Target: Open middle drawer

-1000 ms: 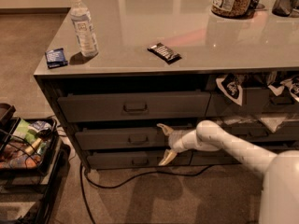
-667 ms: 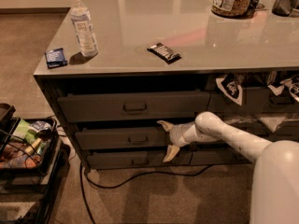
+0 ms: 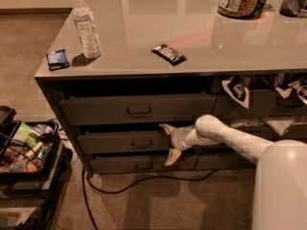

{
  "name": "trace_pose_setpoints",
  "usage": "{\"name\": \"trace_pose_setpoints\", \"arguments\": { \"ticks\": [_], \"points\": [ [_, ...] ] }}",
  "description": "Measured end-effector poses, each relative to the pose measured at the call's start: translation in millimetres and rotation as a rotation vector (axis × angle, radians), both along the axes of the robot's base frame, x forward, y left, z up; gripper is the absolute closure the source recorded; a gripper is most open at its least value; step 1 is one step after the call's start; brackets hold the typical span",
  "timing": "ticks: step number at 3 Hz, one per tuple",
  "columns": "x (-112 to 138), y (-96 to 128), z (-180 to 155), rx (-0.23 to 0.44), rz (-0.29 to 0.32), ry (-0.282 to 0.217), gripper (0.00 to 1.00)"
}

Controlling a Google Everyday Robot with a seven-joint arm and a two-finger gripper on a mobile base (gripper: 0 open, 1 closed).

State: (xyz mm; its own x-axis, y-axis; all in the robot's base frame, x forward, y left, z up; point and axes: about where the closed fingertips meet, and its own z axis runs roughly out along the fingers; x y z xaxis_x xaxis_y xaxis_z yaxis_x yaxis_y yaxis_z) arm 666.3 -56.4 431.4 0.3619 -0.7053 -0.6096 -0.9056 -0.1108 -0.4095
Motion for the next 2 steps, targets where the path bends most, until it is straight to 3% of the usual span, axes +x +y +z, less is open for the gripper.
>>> {"name": "trace_pose_setpoints", "arguments": {
  "ticks": [1,2],
  "points": [
    [1.9,0.4,-16.9,-0.032,-0.044,-0.003,0.00],
    [2.0,0.4,-16.9,-0.032,-0.044,-0.003,0.00]
  ]
}}
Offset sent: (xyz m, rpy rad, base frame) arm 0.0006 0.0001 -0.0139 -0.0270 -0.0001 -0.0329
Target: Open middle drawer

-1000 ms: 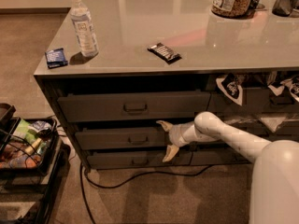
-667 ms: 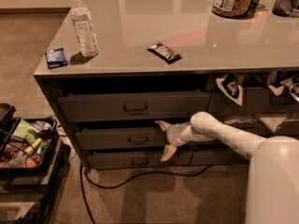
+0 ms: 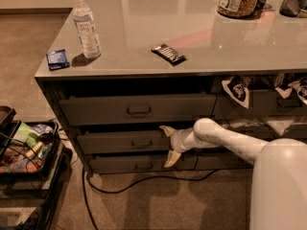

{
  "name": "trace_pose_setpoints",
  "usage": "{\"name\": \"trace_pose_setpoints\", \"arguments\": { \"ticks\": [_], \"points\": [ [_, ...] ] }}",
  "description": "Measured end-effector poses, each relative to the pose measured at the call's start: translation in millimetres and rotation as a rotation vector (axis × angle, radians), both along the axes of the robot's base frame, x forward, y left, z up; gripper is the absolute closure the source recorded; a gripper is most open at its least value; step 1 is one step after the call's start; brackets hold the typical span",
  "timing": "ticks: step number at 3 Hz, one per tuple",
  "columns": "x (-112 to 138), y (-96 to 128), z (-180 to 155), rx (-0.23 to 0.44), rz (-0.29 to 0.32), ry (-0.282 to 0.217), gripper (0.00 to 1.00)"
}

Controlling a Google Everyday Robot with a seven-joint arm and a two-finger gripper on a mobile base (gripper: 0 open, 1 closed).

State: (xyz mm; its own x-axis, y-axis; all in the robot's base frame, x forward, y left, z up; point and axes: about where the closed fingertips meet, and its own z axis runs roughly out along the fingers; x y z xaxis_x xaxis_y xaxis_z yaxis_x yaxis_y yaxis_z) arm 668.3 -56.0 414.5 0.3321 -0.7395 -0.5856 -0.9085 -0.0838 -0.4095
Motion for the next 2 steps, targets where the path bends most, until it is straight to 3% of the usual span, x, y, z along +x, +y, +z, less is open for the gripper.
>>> {"name": "trace_pose_setpoints", "arguments": {
  "ticks": [1,2],
  "points": [
    [9.0,-9.6,-3.4,0.009,-0.027,0.004,0.00],
    [35.6,-37.4,-11.5,0.013,-0.113,-0.004,0.00]
  ]
}}
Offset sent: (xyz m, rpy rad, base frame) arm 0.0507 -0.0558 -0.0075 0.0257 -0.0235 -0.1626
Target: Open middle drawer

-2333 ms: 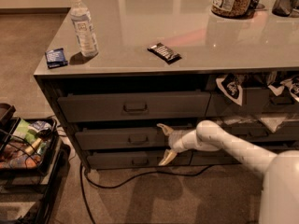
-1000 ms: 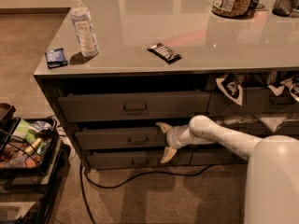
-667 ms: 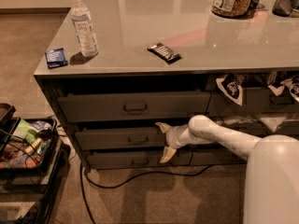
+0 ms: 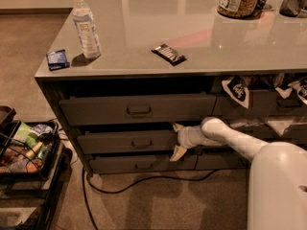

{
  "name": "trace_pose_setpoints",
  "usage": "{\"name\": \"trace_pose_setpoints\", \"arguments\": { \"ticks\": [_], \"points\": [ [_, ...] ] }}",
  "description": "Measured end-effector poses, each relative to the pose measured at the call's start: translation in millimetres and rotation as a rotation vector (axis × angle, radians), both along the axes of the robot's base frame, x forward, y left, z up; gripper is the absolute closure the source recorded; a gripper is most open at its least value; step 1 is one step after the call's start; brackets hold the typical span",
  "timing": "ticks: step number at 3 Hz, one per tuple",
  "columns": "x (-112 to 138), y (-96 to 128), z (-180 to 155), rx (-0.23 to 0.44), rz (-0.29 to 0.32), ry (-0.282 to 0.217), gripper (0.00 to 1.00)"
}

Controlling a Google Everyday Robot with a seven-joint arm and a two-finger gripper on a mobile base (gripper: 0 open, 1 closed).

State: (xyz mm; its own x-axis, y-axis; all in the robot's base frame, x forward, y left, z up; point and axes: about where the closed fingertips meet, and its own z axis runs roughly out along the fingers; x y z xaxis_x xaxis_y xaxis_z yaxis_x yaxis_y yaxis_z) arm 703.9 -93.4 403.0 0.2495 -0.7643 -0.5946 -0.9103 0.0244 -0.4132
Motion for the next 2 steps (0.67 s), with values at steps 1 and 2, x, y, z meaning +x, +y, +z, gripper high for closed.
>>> {"name": "trace_pose_setpoints", "arguments": {
  "ticks": [1,2],
  "points": [
    [0.1,-0.1,0.0,0.000,0.000,0.000,0.00],
    [0.1,0.0,0.0,0.000,0.000,0.000,0.18]
  ]
}}
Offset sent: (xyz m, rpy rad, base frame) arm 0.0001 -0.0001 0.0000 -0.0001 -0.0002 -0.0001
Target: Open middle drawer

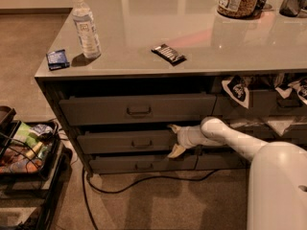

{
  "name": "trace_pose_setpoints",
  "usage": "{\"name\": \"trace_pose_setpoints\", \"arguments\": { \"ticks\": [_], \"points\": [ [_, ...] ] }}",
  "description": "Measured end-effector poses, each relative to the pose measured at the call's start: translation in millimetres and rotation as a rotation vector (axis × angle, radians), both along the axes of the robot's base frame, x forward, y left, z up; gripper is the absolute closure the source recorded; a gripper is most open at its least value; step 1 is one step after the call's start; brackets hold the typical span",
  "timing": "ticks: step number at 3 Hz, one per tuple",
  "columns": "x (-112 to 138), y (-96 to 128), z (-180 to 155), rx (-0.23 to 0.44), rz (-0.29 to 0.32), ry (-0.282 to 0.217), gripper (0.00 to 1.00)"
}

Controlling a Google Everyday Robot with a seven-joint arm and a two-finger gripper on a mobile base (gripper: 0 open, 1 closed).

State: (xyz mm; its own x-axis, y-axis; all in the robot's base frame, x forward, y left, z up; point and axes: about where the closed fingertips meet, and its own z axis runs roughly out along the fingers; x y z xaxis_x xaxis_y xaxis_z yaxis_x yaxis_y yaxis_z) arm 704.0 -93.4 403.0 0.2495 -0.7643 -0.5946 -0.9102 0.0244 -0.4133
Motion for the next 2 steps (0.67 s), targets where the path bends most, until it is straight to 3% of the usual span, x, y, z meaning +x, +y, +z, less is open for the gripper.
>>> {"name": "trace_pose_setpoints", "arguments": {
  "ticks": [1,2],
  "points": [
    [0.0,0.0,0.0,0.000,0.000,0.000,0.39],
    [0.0,0.1,0.0,0.000,0.000,0.000,0.40]
  ]
}}
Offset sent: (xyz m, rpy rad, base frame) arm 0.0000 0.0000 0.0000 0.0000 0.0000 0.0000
